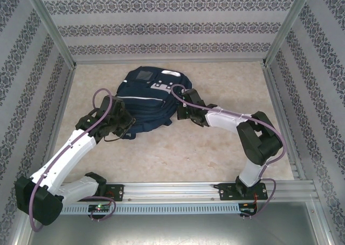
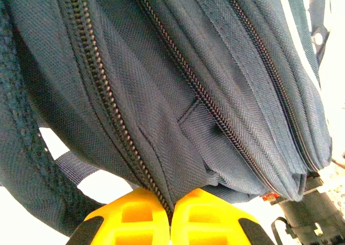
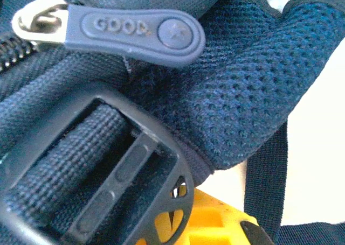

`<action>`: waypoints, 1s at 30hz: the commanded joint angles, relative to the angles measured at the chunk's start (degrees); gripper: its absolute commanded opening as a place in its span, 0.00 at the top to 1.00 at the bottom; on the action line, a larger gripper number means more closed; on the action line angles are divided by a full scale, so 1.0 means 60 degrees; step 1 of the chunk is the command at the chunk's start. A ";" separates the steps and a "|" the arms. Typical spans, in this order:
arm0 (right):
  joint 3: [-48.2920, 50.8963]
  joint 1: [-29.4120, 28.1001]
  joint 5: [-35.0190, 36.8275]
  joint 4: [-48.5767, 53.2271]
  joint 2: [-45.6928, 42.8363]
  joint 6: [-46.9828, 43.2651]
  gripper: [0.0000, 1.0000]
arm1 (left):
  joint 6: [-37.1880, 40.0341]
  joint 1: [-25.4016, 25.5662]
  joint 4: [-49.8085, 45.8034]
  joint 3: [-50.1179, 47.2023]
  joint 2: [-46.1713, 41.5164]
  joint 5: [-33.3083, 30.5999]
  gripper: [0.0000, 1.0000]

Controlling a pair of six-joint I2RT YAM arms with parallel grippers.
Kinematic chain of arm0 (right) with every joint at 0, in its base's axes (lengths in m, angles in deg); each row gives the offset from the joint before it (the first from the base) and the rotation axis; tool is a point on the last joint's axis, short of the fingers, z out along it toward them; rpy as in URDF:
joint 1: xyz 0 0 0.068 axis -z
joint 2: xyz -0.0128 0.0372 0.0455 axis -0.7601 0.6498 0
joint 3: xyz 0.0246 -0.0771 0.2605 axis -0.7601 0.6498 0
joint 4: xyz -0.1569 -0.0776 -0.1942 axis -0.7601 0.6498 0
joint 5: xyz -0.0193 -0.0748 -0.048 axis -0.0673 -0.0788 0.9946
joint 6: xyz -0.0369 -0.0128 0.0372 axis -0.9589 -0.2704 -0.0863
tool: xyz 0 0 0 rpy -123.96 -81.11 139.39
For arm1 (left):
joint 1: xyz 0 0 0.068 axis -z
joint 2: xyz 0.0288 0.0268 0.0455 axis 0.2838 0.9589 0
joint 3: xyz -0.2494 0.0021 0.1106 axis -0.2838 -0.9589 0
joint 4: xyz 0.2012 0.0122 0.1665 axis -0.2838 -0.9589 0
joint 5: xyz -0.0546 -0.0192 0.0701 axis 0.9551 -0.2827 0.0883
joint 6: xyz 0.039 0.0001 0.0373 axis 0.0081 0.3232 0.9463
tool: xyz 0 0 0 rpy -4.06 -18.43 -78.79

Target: Pack books, pencil case, and school supplies into a backpack

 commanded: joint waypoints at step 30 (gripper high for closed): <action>0.1190 0.1683 0.0912 0.1083 -0.3284 0.0837 0.52 | -0.1833 0.2475 0.3554 0.0062 0.1837 -0.0431 1.00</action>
